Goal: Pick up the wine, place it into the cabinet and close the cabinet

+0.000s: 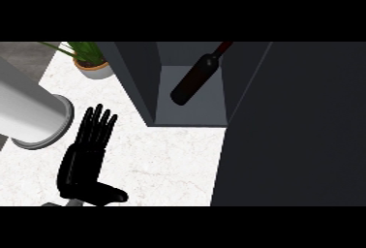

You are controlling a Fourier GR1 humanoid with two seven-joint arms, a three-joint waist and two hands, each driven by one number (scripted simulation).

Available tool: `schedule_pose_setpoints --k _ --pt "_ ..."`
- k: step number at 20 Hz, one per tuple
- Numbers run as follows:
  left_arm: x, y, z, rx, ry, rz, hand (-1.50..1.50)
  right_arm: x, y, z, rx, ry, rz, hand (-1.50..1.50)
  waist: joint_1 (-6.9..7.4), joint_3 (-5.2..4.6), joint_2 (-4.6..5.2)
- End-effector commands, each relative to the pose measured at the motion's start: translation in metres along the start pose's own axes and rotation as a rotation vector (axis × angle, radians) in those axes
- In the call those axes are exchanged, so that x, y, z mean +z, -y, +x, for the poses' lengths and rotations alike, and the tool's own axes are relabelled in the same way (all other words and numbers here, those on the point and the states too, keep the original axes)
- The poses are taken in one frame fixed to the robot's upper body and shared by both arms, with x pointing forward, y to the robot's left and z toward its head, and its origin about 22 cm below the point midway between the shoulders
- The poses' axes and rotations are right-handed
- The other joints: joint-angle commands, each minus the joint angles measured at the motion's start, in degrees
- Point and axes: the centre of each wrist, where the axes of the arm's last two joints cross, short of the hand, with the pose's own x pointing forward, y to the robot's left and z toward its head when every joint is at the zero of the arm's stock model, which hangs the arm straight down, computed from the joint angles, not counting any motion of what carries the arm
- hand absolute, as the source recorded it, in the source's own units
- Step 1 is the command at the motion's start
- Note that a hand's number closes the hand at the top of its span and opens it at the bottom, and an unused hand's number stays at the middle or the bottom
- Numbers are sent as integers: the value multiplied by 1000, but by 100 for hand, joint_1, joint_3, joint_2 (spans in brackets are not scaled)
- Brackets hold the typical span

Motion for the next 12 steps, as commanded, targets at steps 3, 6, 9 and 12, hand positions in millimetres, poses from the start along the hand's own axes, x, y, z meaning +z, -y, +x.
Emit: schedule_pose_setpoints --k 3,6,9,12 --pt "9 -38 29 -33 24 17 -150 5 -7 51 -176 74 115 150 15 -9 19" --pt "21 -54 31 -50 38 48 -150 5 -8 58 -151 76 94 150 -17 -18 9" --pt "23 -75 55 -51 33 24 -150 -5 -13 38 -164 106 82 150 78 -14 27" --pt "10 -79 67 -73 45 37 -150 -1 -12 53 -163 106 111 150 -6 -18 14"
